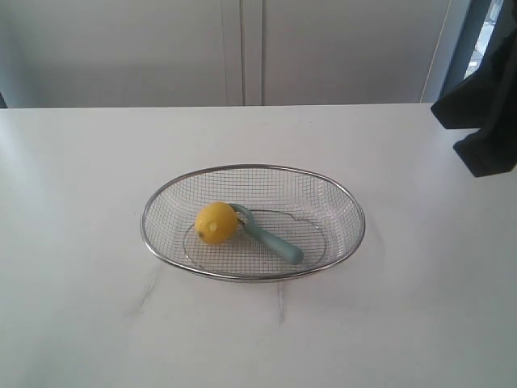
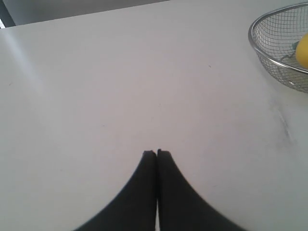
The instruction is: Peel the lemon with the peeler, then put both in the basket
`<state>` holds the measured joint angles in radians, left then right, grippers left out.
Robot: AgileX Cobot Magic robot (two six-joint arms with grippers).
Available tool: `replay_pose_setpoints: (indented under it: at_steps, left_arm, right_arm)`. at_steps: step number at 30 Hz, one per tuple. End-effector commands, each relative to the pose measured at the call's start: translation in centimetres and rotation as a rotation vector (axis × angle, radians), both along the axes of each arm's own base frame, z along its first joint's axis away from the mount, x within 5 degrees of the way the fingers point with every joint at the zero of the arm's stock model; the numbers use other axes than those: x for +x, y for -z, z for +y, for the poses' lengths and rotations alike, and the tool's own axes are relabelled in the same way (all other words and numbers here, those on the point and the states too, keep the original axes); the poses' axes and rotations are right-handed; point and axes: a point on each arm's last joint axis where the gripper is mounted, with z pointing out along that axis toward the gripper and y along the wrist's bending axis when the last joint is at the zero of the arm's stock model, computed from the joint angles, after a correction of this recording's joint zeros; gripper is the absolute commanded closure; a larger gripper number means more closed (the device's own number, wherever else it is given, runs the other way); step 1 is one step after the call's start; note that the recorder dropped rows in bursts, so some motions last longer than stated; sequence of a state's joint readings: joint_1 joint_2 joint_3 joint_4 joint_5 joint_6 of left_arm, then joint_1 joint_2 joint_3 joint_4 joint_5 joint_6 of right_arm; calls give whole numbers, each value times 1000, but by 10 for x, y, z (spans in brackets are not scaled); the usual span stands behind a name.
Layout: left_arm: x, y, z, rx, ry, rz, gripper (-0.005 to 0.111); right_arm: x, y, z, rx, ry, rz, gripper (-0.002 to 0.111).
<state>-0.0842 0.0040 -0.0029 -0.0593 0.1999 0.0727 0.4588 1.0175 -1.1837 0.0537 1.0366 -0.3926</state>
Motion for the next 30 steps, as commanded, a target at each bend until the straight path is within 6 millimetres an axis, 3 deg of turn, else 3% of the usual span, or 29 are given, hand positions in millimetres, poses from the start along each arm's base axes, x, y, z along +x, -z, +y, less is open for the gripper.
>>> replay_pose_setpoints:
  at_steps: [1, 30]
  left_arm:
    - [0, 1, 0, -24, -8, 8, 107]
    - [0, 1, 0, -24, -8, 5, 107]
  right_arm:
    - [-1, -3, -1, 12, 6, -20, 108]
    - [-1, -3, -1, 12, 6, -20, 108]
